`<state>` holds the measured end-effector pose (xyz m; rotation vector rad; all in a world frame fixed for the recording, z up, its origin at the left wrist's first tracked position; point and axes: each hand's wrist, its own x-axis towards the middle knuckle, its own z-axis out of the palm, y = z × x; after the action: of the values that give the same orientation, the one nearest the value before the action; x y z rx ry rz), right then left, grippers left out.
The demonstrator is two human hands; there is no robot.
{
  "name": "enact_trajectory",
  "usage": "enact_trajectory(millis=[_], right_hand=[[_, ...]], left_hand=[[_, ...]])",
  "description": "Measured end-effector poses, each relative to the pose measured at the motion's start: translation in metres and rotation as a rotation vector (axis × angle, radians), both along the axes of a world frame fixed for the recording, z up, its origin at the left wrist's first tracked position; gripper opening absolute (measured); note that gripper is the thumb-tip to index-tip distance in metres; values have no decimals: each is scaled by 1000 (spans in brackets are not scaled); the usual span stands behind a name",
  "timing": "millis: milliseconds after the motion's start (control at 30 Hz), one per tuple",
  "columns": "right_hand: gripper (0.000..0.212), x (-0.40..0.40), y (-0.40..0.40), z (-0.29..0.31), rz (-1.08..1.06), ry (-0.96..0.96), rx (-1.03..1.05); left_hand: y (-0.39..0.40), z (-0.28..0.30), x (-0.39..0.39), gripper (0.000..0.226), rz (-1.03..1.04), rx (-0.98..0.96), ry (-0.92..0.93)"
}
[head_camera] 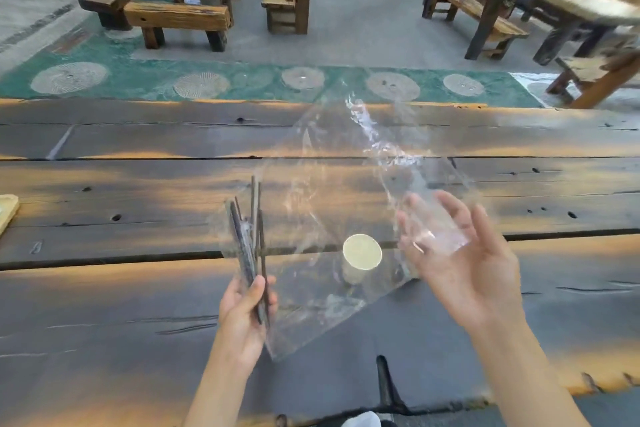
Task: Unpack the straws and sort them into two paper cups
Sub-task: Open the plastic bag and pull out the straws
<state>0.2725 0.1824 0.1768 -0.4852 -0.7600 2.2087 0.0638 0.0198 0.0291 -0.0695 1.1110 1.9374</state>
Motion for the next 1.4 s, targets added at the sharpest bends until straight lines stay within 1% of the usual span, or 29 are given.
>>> enact_trajectory(millis=[33,133,200,267,300,367,433,500,567,667,733,867,1000,1100,1167,1233,1400], right_hand=[[35,6,8,1,5,-41,32],[33,18,32,5,31,-195,216],[33,17,44,12,50,-384,408],[41,12,50,17,61,-595,596],[45,8,52,19,68,-661,676],[52,-1,53,20,76,-724,792],[55,-8,53,18,58,-754,855],[54,-13,52,14,27,-765,869],[50,-15,52,10,-2,-764,855],[33,-15,51,6,-54,-781,825],[23,-15,51,4,-80,-819,842],[31,-14,53,-1,-119,-882,832],[34,-14,52,-7,-131,-962,779],[24,-15,51,-6,-104,-996,679],[13,-15,50,-6,-52,-1033,675],[12,-14,48,-7,-34,-1085,709],[10,-14,46,-7,-95,-1163,725]], left_hand=[[-5,0,-4,44,1,-14,33],[-18,2,-13,39,-4,-27,118],[-23,4,-16,34,-23,-18,168],[-26,7,-18,30,-44,-24,203],[-27,8,-19,28,-49,-31,213],[-28,9,-19,24,-52,-39,223],[-29,9,-20,21,-45,-47,230],[-31,10,-21,22,-39,-54,234],[-34,10,-23,28,-39,-64,237],[-38,9,-25,31,-38,-78,238],[-41,9,-27,31,-39,-79,239],[-42,12,-28,36,-41,-84,271],[-40,15,-27,43,-35,-84,323],[-39,16,-26,43,-34,-89,344],[-37,16,-26,44,-36,-95,356],[-36,15,-26,42,-40,-107,368],[-37,14,-27,34,-42,-120,388]])
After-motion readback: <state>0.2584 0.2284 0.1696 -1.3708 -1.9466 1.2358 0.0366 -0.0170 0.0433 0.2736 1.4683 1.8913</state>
